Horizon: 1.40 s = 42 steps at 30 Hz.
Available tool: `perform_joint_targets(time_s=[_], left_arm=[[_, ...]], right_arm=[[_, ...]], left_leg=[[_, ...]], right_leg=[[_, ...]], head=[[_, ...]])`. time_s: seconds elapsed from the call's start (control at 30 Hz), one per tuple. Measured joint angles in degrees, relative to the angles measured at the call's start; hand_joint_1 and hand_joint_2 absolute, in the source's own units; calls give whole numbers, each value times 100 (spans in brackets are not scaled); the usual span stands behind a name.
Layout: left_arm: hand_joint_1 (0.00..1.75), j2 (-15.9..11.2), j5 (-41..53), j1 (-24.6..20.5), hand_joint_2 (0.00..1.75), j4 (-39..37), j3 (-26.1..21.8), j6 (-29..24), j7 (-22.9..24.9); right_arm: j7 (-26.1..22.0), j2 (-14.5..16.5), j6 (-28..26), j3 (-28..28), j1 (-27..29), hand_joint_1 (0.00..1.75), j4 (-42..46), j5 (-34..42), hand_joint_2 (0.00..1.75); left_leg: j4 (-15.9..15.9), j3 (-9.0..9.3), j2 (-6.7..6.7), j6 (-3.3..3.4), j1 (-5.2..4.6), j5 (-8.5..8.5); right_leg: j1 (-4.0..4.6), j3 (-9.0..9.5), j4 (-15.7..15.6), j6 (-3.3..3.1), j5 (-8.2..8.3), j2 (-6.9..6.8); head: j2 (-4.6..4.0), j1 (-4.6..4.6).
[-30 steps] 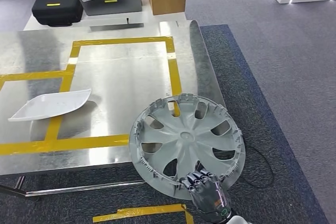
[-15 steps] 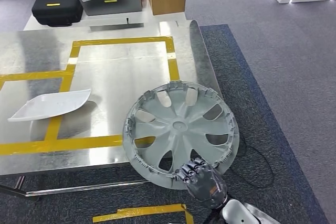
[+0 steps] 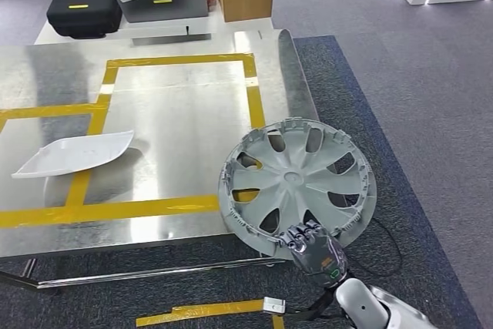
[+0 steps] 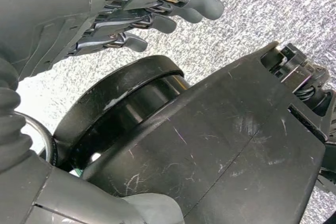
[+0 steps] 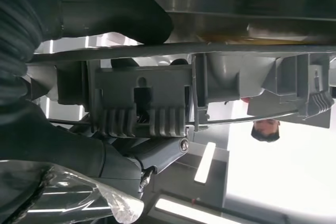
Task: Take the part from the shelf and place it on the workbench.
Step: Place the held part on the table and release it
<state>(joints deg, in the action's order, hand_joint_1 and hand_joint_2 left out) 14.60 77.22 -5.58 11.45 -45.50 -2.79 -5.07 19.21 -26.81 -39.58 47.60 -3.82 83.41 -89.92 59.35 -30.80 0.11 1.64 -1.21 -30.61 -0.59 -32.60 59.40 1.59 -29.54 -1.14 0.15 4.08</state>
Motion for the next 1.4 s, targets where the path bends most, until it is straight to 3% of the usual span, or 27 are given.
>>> perform_joint_targets(time_s=[0.53, 0.9, 1.27, 1.4], left_arm=[[0, -8, 38, -2, 175, 0, 2, 26, -8], [0, -10, 142, -20, 175, 0, 17, 35, -4], [0, -17, 211, -42, 175, 0, 115, 56, 17], [0, -15, 236, -48, 175, 0, 137, 50, 21]], right_arm=[[-154, -110, -5, -67, -133, 175, -367, -1, 175], [72, -82, -5, 119, -803, 175, -890, -3, 175], [-224, 400, -5, 175, -1305, 175, -1355, -2, 175], [-681, 675, -7, 3, -1277, 175, -1231, 1, 175]], left_leg=[[0, 1, 1, 1, 0, 1], [0, 2, 1, 9, 0, 7], [0, -4, 0, 14, 1, 18], [0, -6, -1, 14, 1, 18]], right_leg=[[0, 4, 0, 0, 1, 2], [0, 4, 1, 1, 9, 1], [1, 0, 4, -1, 14, -5], [1, -2, 4, -1, 15, -4]], head=[[0, 0], [0, -1], [0, 0], [0, 0]])
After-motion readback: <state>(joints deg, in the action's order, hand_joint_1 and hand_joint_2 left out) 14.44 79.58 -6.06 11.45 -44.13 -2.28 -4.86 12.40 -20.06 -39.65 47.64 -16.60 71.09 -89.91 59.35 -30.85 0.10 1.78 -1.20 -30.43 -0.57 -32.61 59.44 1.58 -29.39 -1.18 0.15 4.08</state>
